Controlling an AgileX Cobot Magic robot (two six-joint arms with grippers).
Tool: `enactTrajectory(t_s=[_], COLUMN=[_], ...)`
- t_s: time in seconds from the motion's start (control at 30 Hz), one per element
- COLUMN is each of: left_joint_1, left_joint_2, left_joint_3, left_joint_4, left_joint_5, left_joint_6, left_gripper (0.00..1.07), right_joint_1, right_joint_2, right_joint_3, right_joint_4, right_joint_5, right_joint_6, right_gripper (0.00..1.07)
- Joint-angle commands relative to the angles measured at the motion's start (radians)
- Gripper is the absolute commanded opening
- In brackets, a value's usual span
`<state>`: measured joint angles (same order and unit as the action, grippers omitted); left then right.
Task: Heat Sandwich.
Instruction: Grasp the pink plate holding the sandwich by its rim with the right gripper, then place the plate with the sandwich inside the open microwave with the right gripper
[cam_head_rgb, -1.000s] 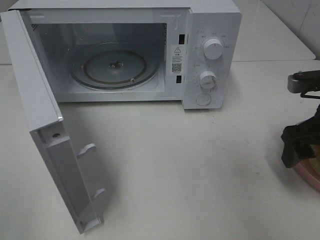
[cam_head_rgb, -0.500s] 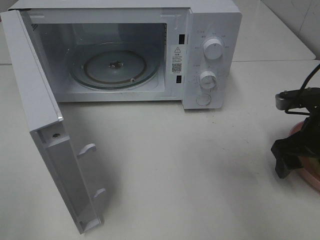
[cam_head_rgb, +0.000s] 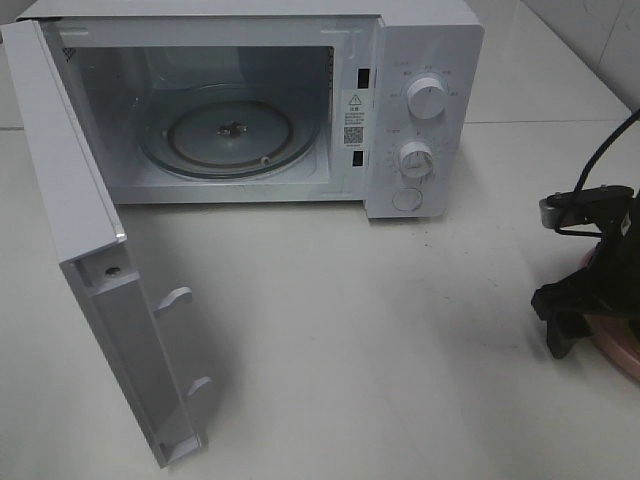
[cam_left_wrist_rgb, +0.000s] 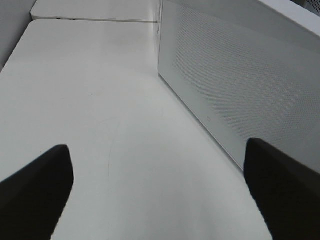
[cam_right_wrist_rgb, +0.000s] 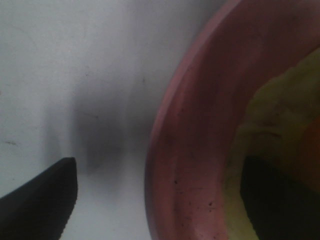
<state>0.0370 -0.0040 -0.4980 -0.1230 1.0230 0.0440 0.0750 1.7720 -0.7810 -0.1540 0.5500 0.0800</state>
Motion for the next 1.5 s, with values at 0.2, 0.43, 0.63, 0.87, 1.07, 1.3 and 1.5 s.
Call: enactTrajectory(t_s=[0.2,0.43,0.63,0.87,1.07,1.3,1.5], left_joint_1=[-0.001,-0.001,-0.001,-0.001,-0.001,-0.001,-0.001], left_joint_2=[-0.027,-0.027,-0.027,-0.027,-0.027,-0.027,-0.027], left_joint_3=[0.004,0.004,0.004,0.004,0.004,0.004,0.004], left_joint_4=[-0.004,-0.004,-0.004,-0.004,-0.004,-0.004,-0.004], left_joint_5=[0.003,0.003,0.003,0.003,0.003,0.003,0.003], left_joint_6=[-0.006,-0.006,-0.006,-0.006,-0.006,-0.006,-0.006], left_gripper=[0.87,0.87,0.87,0.87,0.87,0.87,0.87], right_joint_1=[-0.005,-0.004,-0.004,-0.004,-0.004,-0.003,-0.003], right_joint_2=[0.016,0.016,0.016,0.016,0.016,0.016,0.000], right_joint_3=[-0.006,-0.006,-0.006,-0.006,-0.006,-0.006,-0.006], right_joint_4=[0.034,0.034,0.027,0.023,0.023,0.023,-0.029], right_joint_5=[0.012,0.024,0.030,0.031,0.030,0.034,0.046], right_joint_6=[-0.031,-0.031,-0.024,-0.024,-0.021,-0.021,0.038], right_gripper=[0.83,0.75,0.42,0.01,0.00,0.00,0.00])
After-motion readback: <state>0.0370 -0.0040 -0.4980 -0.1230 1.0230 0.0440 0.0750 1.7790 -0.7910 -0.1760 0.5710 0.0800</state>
